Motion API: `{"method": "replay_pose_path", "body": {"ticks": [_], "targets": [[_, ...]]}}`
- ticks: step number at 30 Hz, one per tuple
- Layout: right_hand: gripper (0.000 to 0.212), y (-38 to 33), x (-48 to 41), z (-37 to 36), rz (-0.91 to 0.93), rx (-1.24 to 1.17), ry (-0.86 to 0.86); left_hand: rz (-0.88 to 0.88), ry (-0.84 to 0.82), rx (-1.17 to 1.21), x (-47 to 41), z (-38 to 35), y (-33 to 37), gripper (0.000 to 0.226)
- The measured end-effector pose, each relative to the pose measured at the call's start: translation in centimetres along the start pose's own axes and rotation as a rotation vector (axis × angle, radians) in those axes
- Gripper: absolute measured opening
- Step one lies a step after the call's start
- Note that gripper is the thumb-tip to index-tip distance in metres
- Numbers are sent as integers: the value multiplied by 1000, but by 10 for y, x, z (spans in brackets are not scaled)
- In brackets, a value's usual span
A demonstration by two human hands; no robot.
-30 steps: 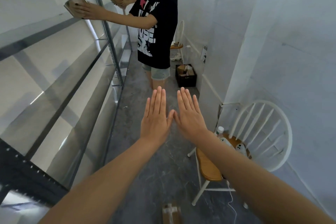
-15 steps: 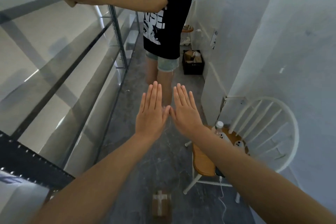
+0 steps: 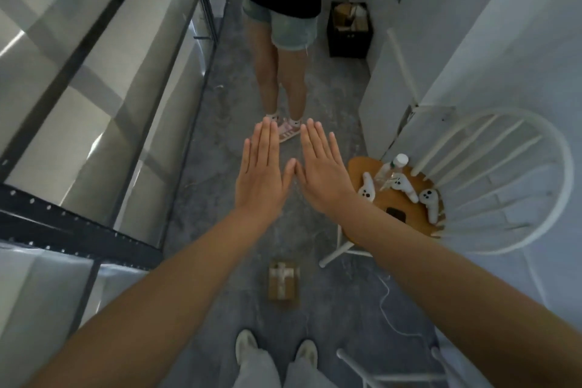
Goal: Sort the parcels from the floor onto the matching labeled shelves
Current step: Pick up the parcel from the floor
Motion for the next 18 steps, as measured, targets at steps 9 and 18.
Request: {"method": "replay_pose_path", "body": {"ticks": [9,18], "targets": [[66,42,40,-154,-115,-105,-321,88,-199,122,39,-119,-34,71],[66,96,92,-303,-315,-154,-487,152,-368,172,107,-268,-64,73]]}}
Point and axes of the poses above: each hand's wrist, its own x-axis away from the middle knuckle, its own z-axis out of the back of the hand, y = z × x, the point moved 8 cm from there along -x, towards the middle knuckle, and after that the axes turned 5 degrees about -x, right-handed, at the moved point
